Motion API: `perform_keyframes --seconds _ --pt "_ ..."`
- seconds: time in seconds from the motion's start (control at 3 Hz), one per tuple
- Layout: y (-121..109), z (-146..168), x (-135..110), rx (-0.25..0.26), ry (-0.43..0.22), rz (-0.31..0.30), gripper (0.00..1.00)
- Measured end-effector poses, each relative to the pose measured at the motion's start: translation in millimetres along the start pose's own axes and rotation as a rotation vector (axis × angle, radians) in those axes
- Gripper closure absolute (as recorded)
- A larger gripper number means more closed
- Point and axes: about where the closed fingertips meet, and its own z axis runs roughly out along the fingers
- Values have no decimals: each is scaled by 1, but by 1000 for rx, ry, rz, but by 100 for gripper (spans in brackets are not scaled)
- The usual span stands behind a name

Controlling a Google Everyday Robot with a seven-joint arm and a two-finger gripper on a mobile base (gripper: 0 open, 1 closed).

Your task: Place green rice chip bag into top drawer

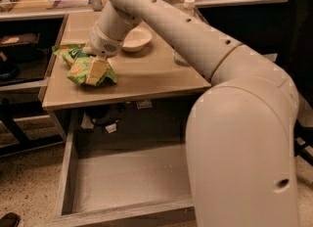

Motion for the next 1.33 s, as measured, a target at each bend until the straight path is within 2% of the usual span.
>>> perform_keyframes --seconds 0.33,0.67,1.0,1.33 --pt "34 7 6 30 -36 36 100" --pt "36 8 6 25 -33 38 100" --pt "58 1 2 1 -4 76 100" --pt "88 -14 -8 4 32 108 100"
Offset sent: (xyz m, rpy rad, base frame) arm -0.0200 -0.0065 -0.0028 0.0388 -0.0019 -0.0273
